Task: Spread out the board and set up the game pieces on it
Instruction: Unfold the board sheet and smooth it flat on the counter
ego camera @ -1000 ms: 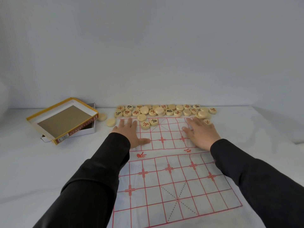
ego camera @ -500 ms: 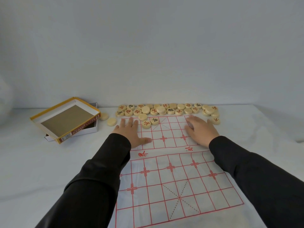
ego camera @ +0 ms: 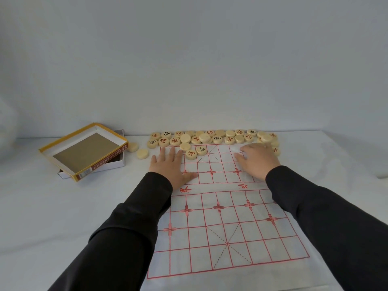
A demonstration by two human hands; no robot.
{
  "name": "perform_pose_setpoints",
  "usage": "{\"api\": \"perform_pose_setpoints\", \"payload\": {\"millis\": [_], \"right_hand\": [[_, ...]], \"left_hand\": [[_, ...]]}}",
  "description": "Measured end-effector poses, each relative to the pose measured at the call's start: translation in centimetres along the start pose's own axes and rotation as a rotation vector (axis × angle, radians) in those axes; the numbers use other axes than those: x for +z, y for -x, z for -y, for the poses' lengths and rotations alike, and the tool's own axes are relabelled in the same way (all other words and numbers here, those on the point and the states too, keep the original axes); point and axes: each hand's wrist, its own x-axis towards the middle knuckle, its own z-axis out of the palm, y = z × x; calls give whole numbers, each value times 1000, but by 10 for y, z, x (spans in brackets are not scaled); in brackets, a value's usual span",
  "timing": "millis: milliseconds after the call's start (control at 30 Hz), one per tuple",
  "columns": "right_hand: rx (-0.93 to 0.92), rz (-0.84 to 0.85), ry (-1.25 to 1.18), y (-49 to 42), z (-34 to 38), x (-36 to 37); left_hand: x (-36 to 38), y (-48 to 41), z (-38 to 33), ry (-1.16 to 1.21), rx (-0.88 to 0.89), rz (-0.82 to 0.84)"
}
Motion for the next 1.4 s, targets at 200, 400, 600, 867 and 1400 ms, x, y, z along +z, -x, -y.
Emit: {"api": "perform_pose_setpoints", "payload": {"millis": [200, 400, 600, 867, 1400], "right_hand": [[-46, 253, -42, 8, 7, 10], [-8, 113, -107, 37, 22, -8], [-67, 262, -76, 88, 54, -11], [-119, 396, -17, 119, 64, -16], [-21, 324, -173, 69, 54, -29]], "left_hand": [[4, 11, -9, 36, -56, 73], [-1, 26, -9, 25, -68, 47], [1, 55, -21, 55, -59, 51], [7, 98, -22, 39, -22, 120], [-1, 60, -11, 225, -31, -68]]}}
